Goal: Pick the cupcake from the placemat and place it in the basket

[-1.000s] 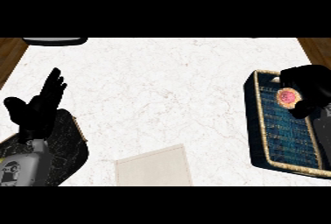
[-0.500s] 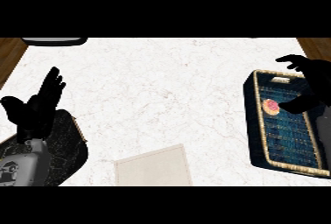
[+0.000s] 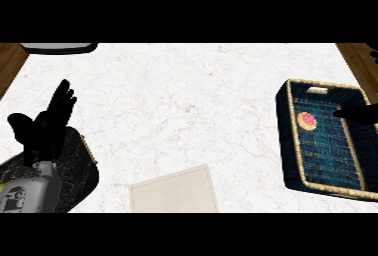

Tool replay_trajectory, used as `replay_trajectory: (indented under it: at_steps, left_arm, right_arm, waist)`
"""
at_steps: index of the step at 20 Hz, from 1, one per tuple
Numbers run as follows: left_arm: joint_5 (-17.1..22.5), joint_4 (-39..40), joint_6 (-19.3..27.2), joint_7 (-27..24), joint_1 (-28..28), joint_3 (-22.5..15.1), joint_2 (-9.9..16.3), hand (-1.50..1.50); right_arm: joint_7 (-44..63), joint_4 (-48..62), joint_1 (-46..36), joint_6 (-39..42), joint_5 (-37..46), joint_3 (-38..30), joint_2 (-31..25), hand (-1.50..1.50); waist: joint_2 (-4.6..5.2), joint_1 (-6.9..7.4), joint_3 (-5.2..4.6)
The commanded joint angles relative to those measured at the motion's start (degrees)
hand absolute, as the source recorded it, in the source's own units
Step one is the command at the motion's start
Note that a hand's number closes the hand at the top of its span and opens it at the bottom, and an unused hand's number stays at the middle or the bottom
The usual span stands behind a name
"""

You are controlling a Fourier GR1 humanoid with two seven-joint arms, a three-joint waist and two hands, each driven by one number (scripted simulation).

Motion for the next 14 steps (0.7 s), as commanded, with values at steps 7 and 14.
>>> replay_trajectory:
  at_steps: [7,14]
  left_arm:
    - [0.45,2.79,0.14,-0.32,-1.74,0.28,-0.82,0.0]
    - [1.55,-2.93,-2.22,2.24,1.01,1.26,1.8,0.0]
  right_arm:
    - [-1.06,7.45,3.28,8.95,-18.42,-19.04,-9.44,-1.5]
    - [-13.32,19.37,8.13,14.74,-23.26,-22.81,-19.73,-1.5]
  waist:
    - [0.29,0.0,0.05]
    - [0.28,0.82,0.07]
